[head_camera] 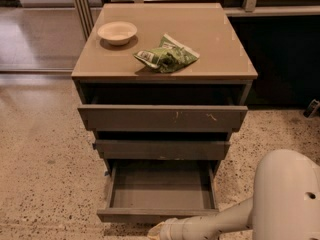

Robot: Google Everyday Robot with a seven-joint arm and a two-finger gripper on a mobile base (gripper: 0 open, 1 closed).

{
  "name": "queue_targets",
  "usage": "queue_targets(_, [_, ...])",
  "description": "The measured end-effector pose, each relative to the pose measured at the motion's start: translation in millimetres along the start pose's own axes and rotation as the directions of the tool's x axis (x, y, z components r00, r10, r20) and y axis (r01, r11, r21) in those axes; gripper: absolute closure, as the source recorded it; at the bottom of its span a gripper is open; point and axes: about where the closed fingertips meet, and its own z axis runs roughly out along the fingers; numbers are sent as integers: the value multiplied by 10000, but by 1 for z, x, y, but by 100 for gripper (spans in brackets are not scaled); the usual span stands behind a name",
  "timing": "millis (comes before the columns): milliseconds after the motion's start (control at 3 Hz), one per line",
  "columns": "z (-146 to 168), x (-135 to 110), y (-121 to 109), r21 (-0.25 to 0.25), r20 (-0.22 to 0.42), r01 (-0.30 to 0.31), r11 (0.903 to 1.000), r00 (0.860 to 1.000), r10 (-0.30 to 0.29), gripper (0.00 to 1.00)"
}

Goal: Close bottom drawer

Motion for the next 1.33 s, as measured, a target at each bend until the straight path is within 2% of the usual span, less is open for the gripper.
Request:
queue_targets(333, [55, 20, -34, 230, 314, -445, 9987, 9985, 438, 100])
queue_targets(667, [55, 20, -34, 231, 314, -445, 9987, 9985, 438, 100])
queue_targets(1000, [65, 15, -53, 520, 278, -369, 9980, 9990, 355, 100])
queue_targets(1333, [73, -5, -81, 922, 430, -189, 9956, 9990, 150, 100])
